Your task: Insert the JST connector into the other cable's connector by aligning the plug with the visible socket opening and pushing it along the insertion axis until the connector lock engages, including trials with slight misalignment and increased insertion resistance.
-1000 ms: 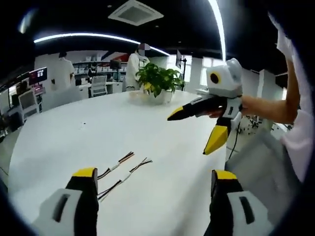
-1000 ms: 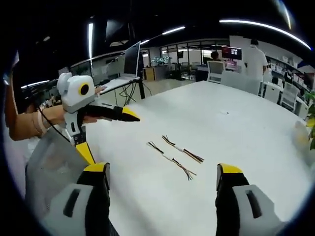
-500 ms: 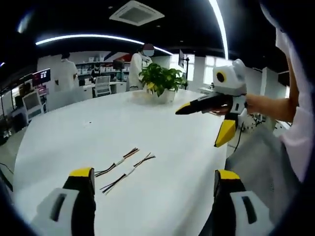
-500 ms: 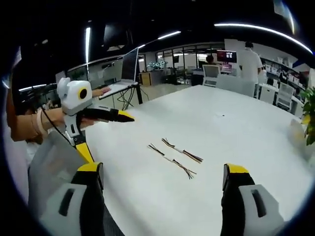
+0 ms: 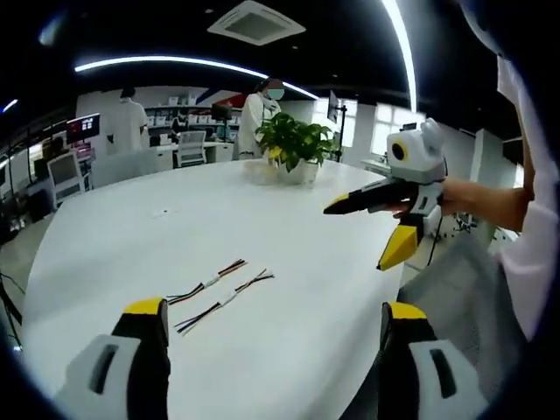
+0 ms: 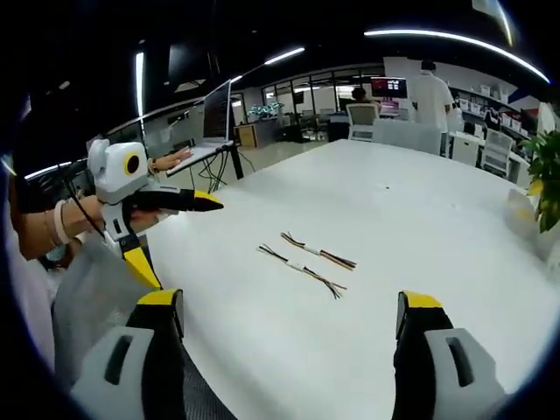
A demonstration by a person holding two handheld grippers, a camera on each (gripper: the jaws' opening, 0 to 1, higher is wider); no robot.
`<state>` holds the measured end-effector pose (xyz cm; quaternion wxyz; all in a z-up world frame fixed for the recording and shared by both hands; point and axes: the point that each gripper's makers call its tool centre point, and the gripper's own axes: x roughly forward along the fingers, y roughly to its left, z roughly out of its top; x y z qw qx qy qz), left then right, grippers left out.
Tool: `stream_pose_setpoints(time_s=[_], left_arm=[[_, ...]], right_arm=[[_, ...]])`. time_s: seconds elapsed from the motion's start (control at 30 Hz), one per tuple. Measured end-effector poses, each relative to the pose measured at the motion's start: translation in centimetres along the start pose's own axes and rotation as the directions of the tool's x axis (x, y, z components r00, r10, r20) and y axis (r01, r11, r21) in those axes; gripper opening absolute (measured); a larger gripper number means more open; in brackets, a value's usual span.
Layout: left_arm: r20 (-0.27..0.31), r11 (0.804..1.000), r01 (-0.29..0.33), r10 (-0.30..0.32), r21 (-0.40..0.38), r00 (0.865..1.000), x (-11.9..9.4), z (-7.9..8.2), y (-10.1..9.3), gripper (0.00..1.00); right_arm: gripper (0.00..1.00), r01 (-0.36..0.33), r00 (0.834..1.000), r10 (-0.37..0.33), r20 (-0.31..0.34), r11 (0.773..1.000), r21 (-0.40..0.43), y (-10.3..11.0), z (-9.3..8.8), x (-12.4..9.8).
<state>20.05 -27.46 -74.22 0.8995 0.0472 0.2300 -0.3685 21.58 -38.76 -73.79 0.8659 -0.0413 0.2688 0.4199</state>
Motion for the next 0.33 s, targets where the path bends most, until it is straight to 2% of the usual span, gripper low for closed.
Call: stream_pose_setpoints(time_s=[0.13,0.23,0.33], left_arm=[[-0.034,1.0,0.006,-0.007,-0.017,0.999,0.5,-1.0,-0.3,0.99],[-0.078,0.999,-0.003,0.0,-0.041,0.997,0.7,-2.5,0.0,0.99],[-0.087,0.999,-0.012,0.008,-0.04,0.996,0.6,-2.8,0.2,0.99]], right_arm=[[1.0,-0.001,1.0,0.001,-0.002,1.0,0.018,0.4,-0.4,-0.2],[1.0,0.002,1.0,-0.001,-0.014,1.0,0.027,0.4,-0.9,-0.3],[1.0,0.006,1.0,-0.005,-0.024,0.999,0.04,0.5,-1.4,-0.5]])
